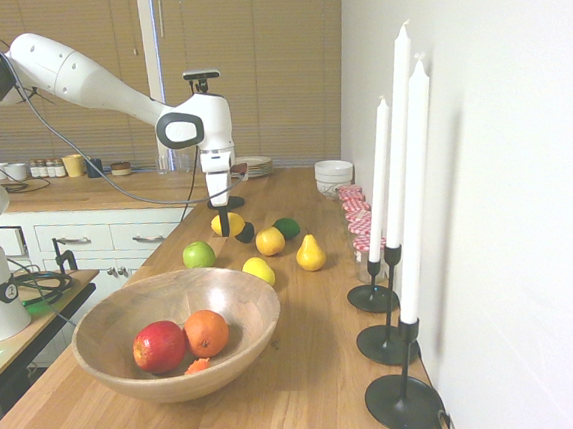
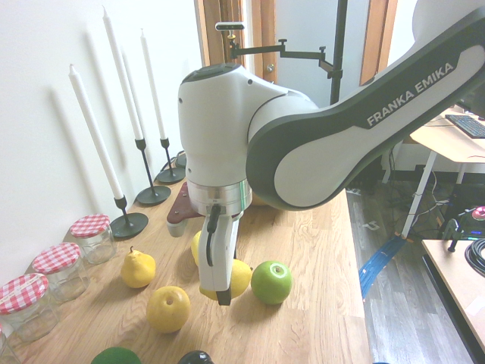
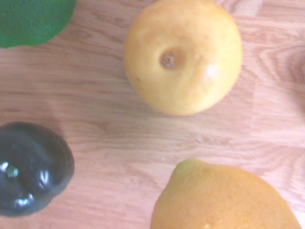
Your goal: Take yellow lemon out of the basket
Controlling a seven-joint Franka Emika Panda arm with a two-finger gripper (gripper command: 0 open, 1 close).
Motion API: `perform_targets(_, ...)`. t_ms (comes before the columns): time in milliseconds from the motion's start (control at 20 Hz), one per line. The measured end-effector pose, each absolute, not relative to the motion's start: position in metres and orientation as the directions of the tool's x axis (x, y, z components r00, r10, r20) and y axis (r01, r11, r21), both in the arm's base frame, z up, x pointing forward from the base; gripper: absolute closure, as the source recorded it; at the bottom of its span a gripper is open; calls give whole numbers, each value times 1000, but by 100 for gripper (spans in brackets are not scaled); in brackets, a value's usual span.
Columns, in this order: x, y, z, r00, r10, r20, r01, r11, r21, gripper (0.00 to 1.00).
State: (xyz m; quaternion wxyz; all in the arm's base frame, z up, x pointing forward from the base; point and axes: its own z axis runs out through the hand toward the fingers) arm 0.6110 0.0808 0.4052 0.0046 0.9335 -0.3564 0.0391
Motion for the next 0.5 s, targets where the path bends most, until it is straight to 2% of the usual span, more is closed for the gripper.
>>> perform_targets(500, 635, 101, 369, 742, -668, 55, -670, -743, 13, 100)
